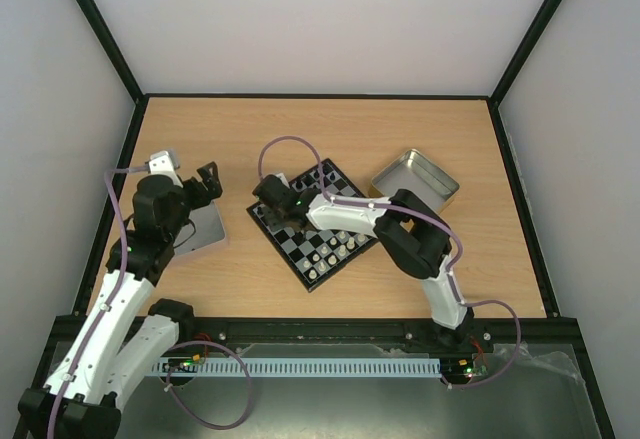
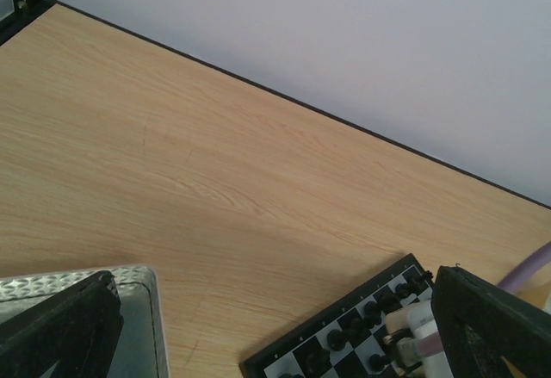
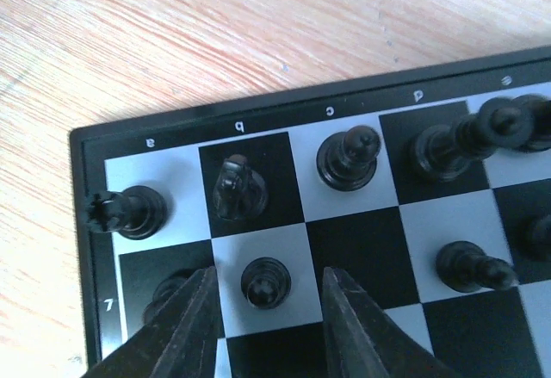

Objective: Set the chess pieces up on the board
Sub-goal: Place the chess piece on the chessboard.

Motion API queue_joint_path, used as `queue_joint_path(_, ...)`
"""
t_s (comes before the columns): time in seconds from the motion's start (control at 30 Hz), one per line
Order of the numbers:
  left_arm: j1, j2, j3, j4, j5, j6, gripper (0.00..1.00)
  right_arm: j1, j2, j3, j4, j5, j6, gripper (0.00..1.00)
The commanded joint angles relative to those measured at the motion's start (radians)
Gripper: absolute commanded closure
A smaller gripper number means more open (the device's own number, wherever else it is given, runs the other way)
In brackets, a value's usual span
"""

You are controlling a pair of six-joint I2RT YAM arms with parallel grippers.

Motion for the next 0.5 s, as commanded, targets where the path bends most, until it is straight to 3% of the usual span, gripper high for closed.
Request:
queue_joint_path(0.0, 0.018, 0.011, 0.019, -0.042, 0.024, -0.013, 0.01, 0.003, -0.119, 0.019, -0.029, 0.031, 0.023, 0.64)
queue_joint_path(0.3, 0.102, 0.123, -0.008, -0.115, 0.147, -0.018, 0.01, 0.003, -0.320, -0.112, -0.003, 0.075, 0.059, 0.57)
queue_joint_path(0.47, 0.239, 0.351, 0.085, -0.158, 0.275, 0.102, 0.18, -0.006, -0.425, -0.233, 0.043, 0.086, 0.050, 0.57)
